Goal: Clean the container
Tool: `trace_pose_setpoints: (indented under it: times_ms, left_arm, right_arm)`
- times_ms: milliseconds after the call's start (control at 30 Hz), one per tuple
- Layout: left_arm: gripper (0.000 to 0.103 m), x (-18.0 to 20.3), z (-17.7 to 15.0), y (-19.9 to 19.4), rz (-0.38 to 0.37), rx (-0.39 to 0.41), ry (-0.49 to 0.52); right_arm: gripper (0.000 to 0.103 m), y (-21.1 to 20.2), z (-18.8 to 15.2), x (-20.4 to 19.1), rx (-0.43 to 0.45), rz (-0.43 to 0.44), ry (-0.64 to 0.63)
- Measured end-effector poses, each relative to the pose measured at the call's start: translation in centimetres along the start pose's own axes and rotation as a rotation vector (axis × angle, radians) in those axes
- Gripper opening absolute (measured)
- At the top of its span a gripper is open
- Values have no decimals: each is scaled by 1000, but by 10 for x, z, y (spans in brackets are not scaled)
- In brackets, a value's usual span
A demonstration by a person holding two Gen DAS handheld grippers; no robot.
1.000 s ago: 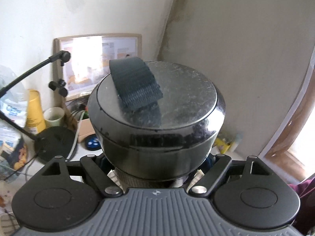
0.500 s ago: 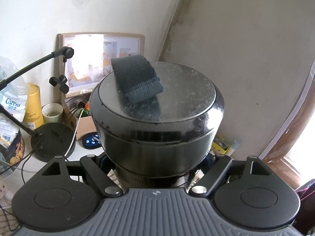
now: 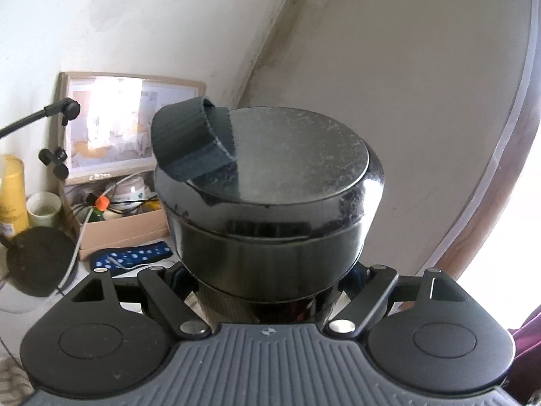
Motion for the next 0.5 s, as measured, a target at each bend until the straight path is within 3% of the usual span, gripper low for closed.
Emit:
trace_pose_setpoints:
  times_ms: [233,500]
  left_arm:
    - [83,-10,-5,-6,3,-6,-32]
    - [83,-2,-1,5,-32,6,-10]
  right_arm:
    - [29,-29,3,-8,52,53,43]
    - [30,2,6,-13,30,-9,-13]
Point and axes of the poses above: each gripper's, at about its wrist camera, not at the fingertips, and y roughly the way its jaws point, x to its right, z to its top, the point moved 6 cm from there along y, roughly the way its jaws point, and after that the axes turned 12 degrees about -z, right-handed, at the moved point
